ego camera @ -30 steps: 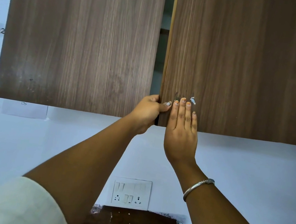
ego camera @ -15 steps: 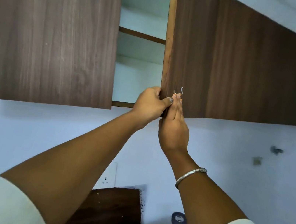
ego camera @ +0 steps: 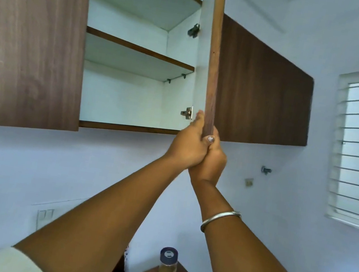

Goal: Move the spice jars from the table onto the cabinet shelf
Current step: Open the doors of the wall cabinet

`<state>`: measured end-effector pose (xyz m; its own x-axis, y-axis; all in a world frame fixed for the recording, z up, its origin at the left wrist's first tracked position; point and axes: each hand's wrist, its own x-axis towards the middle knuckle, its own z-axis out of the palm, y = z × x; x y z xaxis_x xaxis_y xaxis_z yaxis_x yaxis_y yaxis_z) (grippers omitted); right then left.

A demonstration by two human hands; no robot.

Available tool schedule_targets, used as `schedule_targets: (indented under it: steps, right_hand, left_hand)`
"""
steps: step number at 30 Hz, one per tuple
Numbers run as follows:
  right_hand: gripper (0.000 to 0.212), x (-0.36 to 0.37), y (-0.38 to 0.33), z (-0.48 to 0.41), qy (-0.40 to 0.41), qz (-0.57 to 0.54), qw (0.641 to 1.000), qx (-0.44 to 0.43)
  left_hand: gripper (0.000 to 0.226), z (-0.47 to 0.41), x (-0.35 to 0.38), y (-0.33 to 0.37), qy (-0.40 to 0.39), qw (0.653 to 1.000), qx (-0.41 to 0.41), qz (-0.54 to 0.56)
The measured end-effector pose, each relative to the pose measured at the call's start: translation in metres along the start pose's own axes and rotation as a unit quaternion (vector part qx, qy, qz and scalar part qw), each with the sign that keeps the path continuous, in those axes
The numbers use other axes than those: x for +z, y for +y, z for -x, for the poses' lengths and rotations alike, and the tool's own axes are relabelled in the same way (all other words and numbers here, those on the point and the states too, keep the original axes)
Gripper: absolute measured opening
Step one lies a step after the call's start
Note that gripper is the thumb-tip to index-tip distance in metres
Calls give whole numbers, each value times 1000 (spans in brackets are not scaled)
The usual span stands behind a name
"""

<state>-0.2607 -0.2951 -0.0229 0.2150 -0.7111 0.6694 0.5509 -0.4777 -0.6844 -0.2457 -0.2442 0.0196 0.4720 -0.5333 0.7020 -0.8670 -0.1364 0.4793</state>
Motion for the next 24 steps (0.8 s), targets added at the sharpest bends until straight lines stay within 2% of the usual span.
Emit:
schedule_targets:
  steps: [2,3,12,15,24]
  right_hand:
    - [23,-18,-4,-14,34,-205,969,136]
    - [24,-29,-4,-21,45,-251,954,160]
    - [39,-108,25,-76,43,-286,944,158]
    - [37,-128,40,-97,30,-309,936,168]
    - [36,-177,74,-147,12,-279,944,177]
  left_hand:
    - [69,-3,21,13,-14,999,22,-29]
    - [71,-5,33,21,-17,998,28,-45]
    - [79,-39,125,52,-10,993,95,-71]
    - [78,-51,151,60,-4,992,97,-81]
    - [74,-82,218,82,28,988,83,-127]
